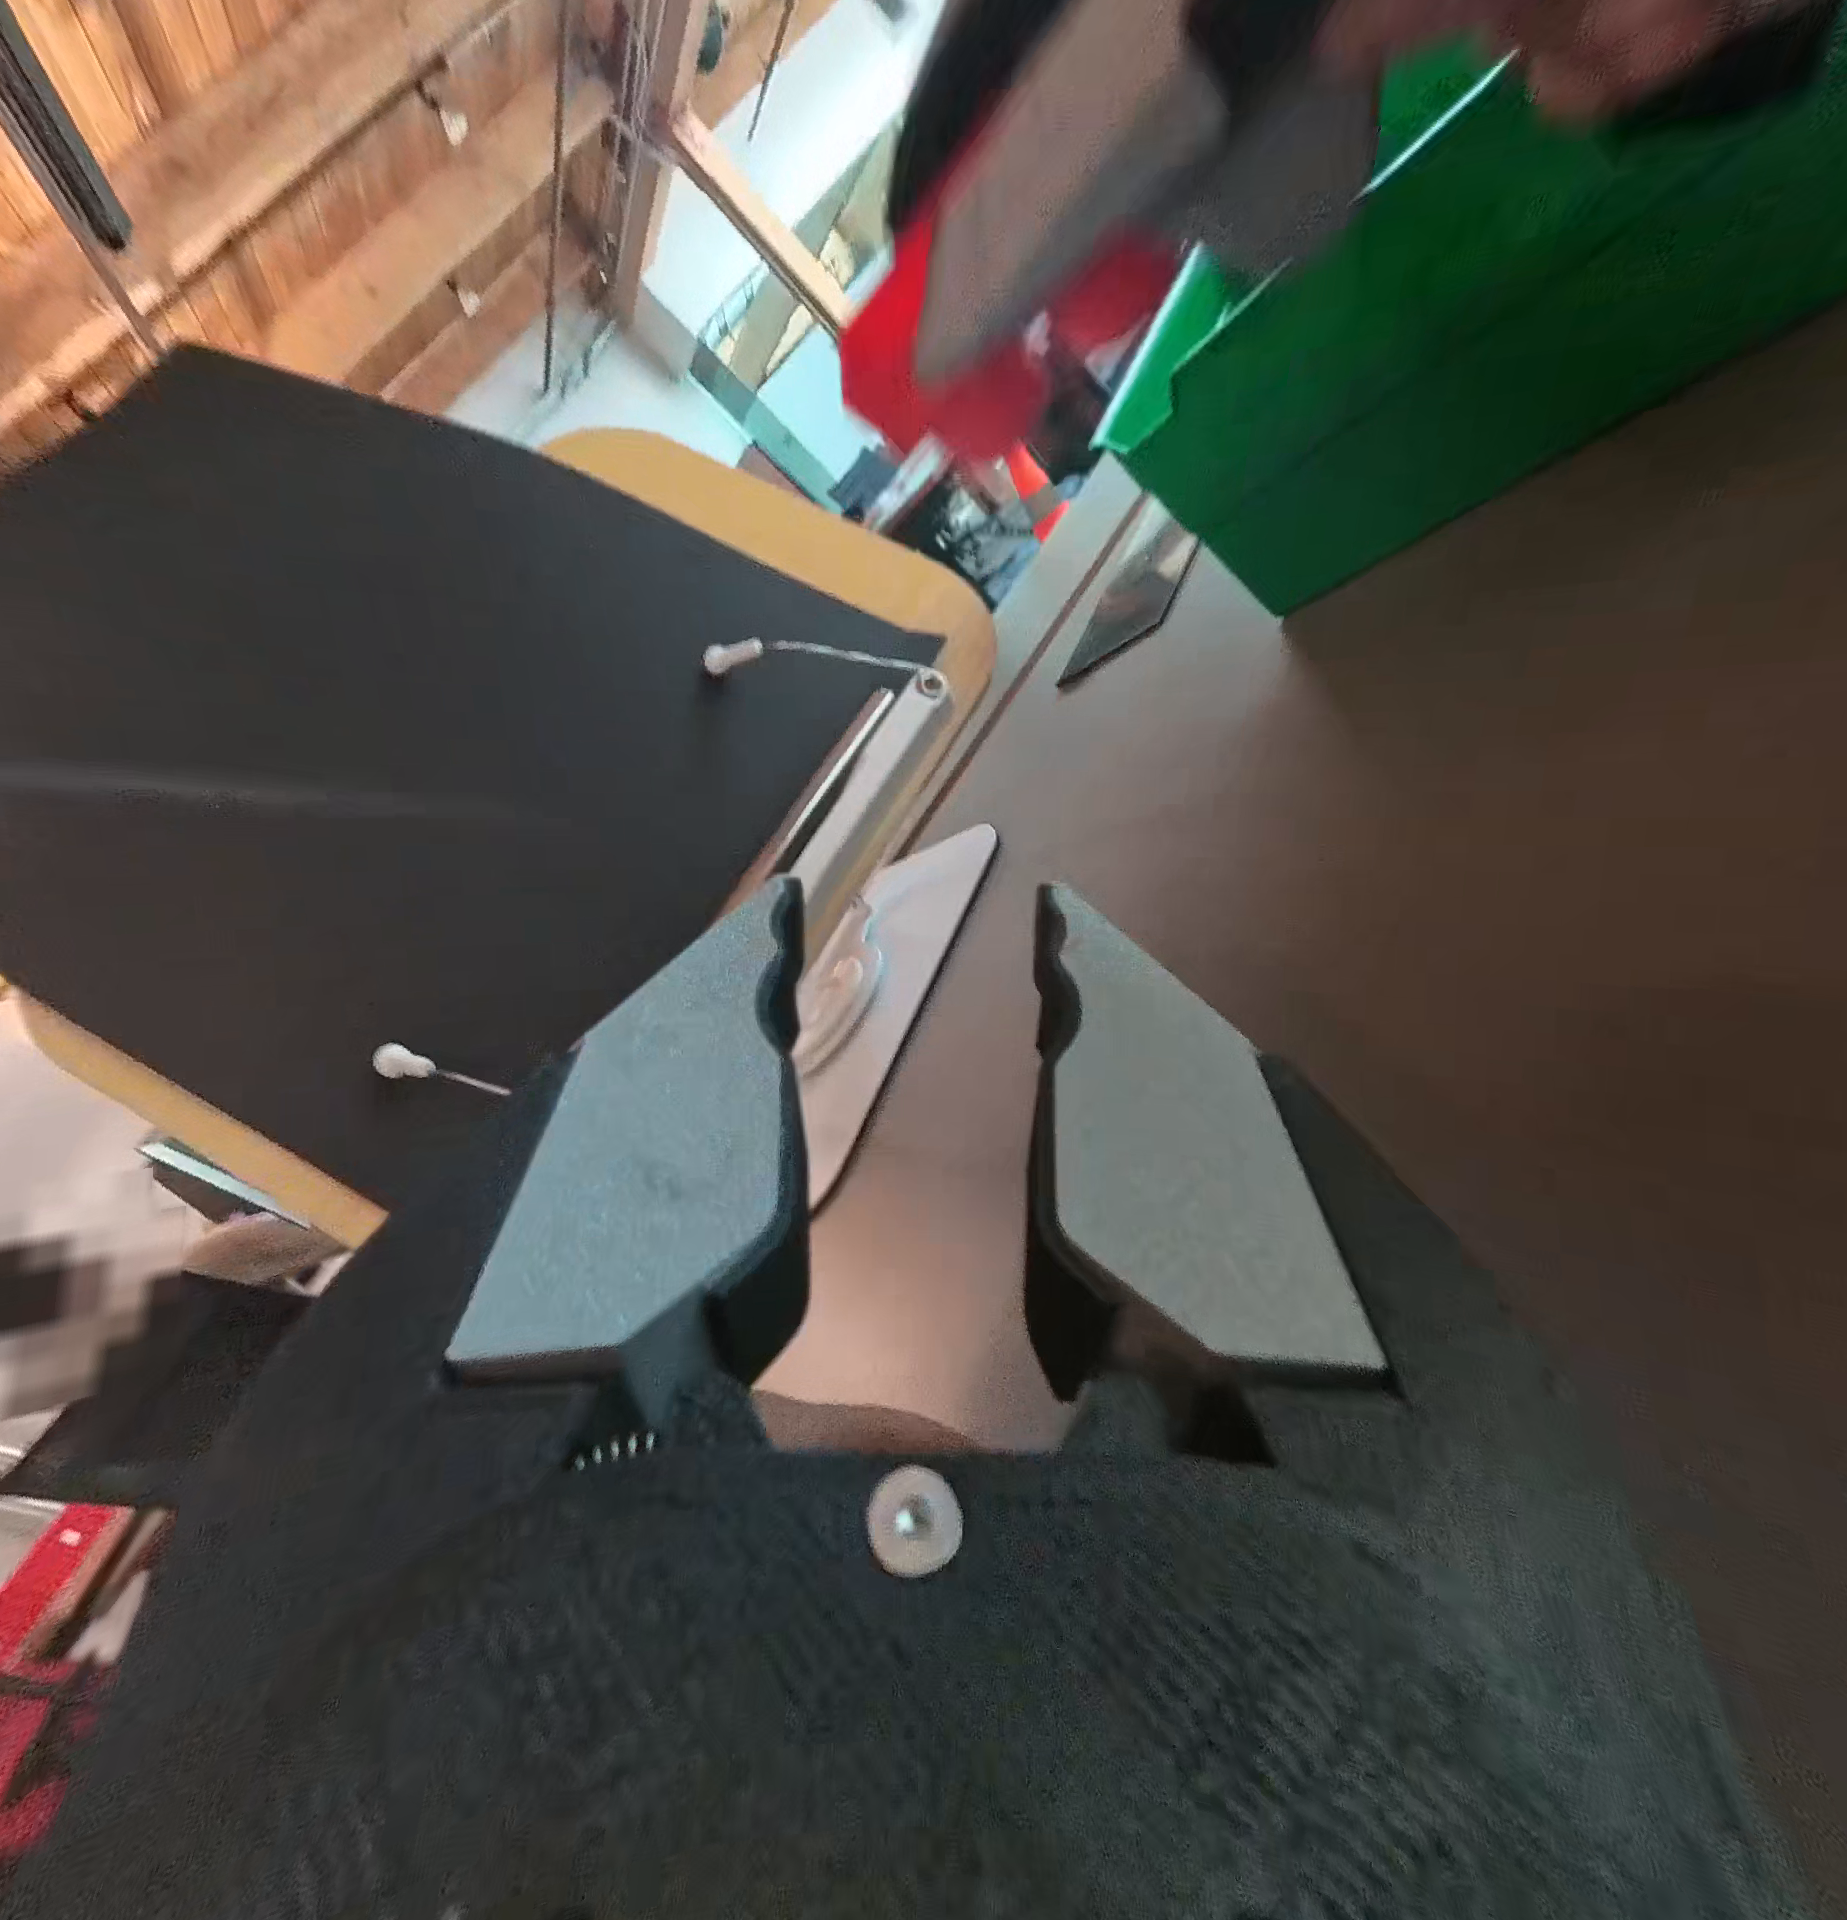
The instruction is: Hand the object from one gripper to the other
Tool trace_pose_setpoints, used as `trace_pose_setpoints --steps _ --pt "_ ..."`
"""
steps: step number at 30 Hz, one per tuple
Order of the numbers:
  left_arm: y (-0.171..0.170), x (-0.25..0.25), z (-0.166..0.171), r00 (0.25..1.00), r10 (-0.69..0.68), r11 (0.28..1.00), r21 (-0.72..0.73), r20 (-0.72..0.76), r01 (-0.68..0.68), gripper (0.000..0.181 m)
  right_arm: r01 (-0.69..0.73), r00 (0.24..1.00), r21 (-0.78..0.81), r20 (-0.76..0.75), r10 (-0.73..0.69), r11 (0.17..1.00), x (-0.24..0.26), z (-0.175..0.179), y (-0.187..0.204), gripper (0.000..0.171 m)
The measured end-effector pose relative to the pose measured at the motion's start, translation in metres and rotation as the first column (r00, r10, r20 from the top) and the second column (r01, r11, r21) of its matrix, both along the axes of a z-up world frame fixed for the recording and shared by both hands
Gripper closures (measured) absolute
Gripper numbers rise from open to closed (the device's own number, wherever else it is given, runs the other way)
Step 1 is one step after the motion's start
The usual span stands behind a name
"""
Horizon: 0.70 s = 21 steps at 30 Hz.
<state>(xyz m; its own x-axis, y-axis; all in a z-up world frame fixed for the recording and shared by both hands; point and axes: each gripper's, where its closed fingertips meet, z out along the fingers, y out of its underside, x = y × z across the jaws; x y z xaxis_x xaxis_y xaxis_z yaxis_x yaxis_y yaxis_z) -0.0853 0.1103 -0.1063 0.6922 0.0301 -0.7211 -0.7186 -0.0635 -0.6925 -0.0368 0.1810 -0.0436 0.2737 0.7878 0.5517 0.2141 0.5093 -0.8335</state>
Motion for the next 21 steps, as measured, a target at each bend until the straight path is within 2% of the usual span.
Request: trace_pose_setpoints --steps 4,6,9,12,14,15,18,21 --pt "0.004 -0.007 -0.015 1.0 0.028 0.997 -0.069 0.008 -0.027 0.144 0.238 0.971 -0.027 0.009 -0.238 0.971 0.048 0.042 0.039 0.139" --pt "0.005 -0.005 -0.017 1.0 0.021 0.997 -0.076 0.015 -0.019 0.145 0.334 0.939 -0.082 0.111 -0.324 0.939 0.073 0.047 0.067 0.14" --pt "0.005 -0.004 -0.018 0.999 0.013 0.996 -0.09 0.038 -0.01 0.147 0.46 0.856 -0.19 0.355 -0.376 0.868 0.1 0.021 0.118 0.139" --pt "0.006 -0.004 -0.024 0.998 0.016 0.993 -0.121 0.061 -0.008 0.147 0.599 0.738 -0.223 0.527 -0.422 0.769 0.123 -0.02 0.176 0.136" --pt "0.007 -0.006 -0.03 0.997 0.024 0.989 -0.146 0.077 -0.012 0.146 0.679 0.661 -0.253 0.619 -0.424 0.689 0.137 -0.044 0.192 0.126" --pt "0.007 -0.008 -0.032 0.996 0.032 0.986 -0.165 0.089 -0.017 0.145 0.682 0.66 -0.275 0.631 -0.408 0.678 0.138 -0.05 0.191 0.125" --pt "0.008 -0.012 -0.034 0.989 0.05 0.983 -0.18 0.138 -0.025 0.144 0.614 0.734 -0.345 0.58 -0.353 0.71 0.124 -0.043 0.171 0.125" --pt "0.009 -0.015 -0.036 0.974 0.06 0.98 -0.198 0.218 -0.016 0.146 0.443 0.858 -0.461 0.468 -0.214 0.769 0.088 -0.027 0.124 0.123"
